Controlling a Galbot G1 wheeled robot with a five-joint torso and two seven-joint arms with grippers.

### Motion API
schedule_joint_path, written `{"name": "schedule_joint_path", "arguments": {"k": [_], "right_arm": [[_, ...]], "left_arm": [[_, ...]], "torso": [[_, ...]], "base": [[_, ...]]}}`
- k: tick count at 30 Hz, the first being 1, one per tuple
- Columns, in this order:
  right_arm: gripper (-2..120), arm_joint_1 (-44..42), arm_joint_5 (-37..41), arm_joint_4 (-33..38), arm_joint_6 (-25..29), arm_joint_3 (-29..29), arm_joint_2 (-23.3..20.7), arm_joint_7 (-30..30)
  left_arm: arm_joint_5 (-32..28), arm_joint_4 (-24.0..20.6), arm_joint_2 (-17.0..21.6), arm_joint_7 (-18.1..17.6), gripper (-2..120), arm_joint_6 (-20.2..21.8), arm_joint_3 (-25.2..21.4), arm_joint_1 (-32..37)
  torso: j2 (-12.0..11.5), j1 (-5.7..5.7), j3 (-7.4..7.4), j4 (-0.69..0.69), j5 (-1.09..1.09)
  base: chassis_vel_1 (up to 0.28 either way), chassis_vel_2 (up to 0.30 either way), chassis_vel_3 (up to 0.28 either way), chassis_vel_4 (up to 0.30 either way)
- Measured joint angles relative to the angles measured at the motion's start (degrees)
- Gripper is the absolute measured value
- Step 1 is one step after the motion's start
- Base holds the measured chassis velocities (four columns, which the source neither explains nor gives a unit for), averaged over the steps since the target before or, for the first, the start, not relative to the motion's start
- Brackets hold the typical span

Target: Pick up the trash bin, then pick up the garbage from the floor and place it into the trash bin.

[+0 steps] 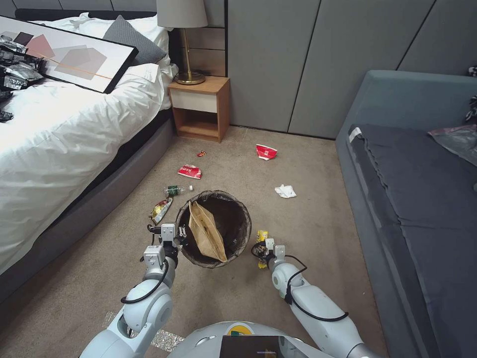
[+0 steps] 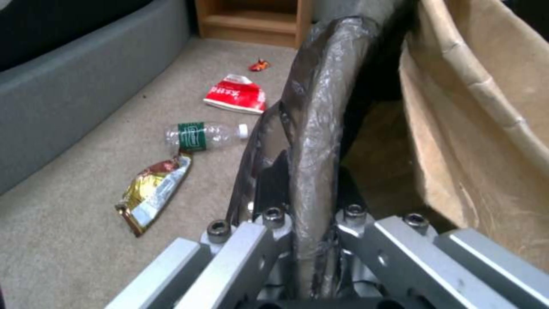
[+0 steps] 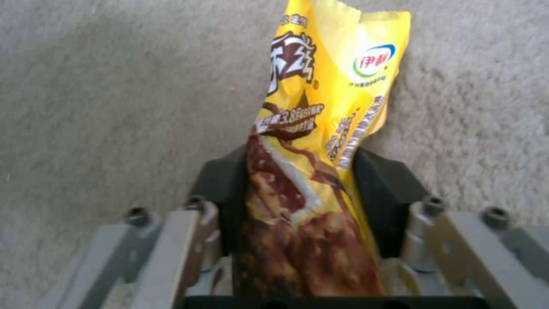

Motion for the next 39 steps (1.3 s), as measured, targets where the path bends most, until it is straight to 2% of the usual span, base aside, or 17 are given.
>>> {"name": "schedule_joint_path", "arguments": {"k": [1, 3, 4, 5, 8, 9, 11, 21, 28, 31, 32, 36, 39], "right_arm": [[33, -0.17, -0.1, 0.22, -0.23, -0.08, 0.06, 0.06], [30, -0.27, -0.12, 0.37, -0.35, -0.1, 0.07, 0.12], [22, -0.47, -0.11, 0.68, -0.68, -0.19, 0.04, 0.21], [22, -0.47, -0.11, 0.68, -0.68, -0.19, 0.04, 0.21], [9, -0.76, -0.02, 1.15, -1.0, -0.31, -0.02, 0.57], [9, -0.76, -0.02, 1.15, -1.0, -0.31, -0.02, 0.57], [0, -1.24, 0.12, 2.27, -1.05, -0.36, -0.16, 1.29], [0, -3.19, 0.45, 10.99, -0.87, 2.71, -1.35, 5.02], [0, -5.21, -1.34, 19.79, 1.5, 8.12, -3.11, 7.96], [0, -6.88, -4.35, 28.05, 4.2, 11.99, -5.76, 9.26], [0, -6.88, -4.35, 28.05, 4.2, 11.99, -5.76, 9.26], [0, -8.97, -6.22, 38.02, 6.22, 15.29, -8.68, 10.46], [0, -9.91, -6.61, 41.98, 7.2, 16.54, -9.94, 10.59]], "left_arm": [[-0.02, 0.0, 0.04, -0.03, 0, -0.06, -0.01, -0.06], [-0.03, 0.0, 0.05, -0.05, 0, -0.07, -0.02, -0.1], [-0.06, 0.02, 0.05, -0.11, 0, -0.1, -0.01, -0.18], [-0.06, 0.02, 0.05, -0.11, 0, -0.1, -0.01, -0.18], [-0.11, 0.13, 0.07, -0.19, 0, -0.14, 0.08, -0.28], [-0.11, 0.13, 0.07, -0.19, 0, -0.14, 0.08, -0.28], [-0.2, 0.13, 0.21, -0.28, 0, -0.16, 0.09, -0.37], [-0.64, -0.39, 0.62, -0.35, 0, -0.16, 0.46, -0.37], [-0.87, -0.92, 0.93, -0.25, 0, 0.14, 1.21, -0.1], [-0.89, -0.88, 0.94, -0.11, 0, 0.39, 2.04, -0.17], [-0.89, -0.88, 0.94, -0.11, 0, 0.39, 2.04, -0.17], [-0.91, -0.4, 0.98, -0.11, 0, 0.82, 3.21, -0.53], [-0.92, -0.2, 0.94, -0.15, 0, 1.0, 3.61, -0.73]], "torso": [[0.0, 0.0, 0.0, 0.03, 0.03], [0.0, 0.0, 0.0, 0.04, 0.05], [0.0, 0.0, 0.0, 0.04, 0.05], [0.0, 0.0, 0.0, 0.04, 0.05], [0.0, 0.0, 0.01, 0.05, 0.04], [0.0, 0.0, 0.01, 0.05, 0.04], [0.0, 0.0, 0.01, 0.04, 0.07], [0.0, 0.0, 0.01, 0.03, 0.05], [0.0, 0.0, 0.01, 0.03, 0.05], [-0.01, 0.0, 0.01, 0.02, 0.05], [-0.01, 0.0, 0.01, 0.02, 0.05], [0.0, 0.0, 0.01, 0.02, 0.04], [0.0, 0.0, 0.01, 0.03, 0.05]], "base": [[0.0, 0.0, 0.0, 0.0], [0.0, 0.0, 0.0, 0.0], [0.0, 0.0, 0.0, 0.0], [0.0, 0.0, 0.0, 0.0], [0.0, 0.0, 0.0, 0.0], [0.0, 0.0, 0.0, 0.0], [0.0, 0.0, 0.0, 0.0], [0.0, 0.0, 0.0, 0.0], [0.0, 0.0, 0.0, 0.0], [0.0, 0.0, 0.0, 0.0], [0.0, 0.0, 0.0, 0.0], [0.0, 0.0, 0.0, 0.0], [0.0, 0.0, 0.0, 0.0]]}}
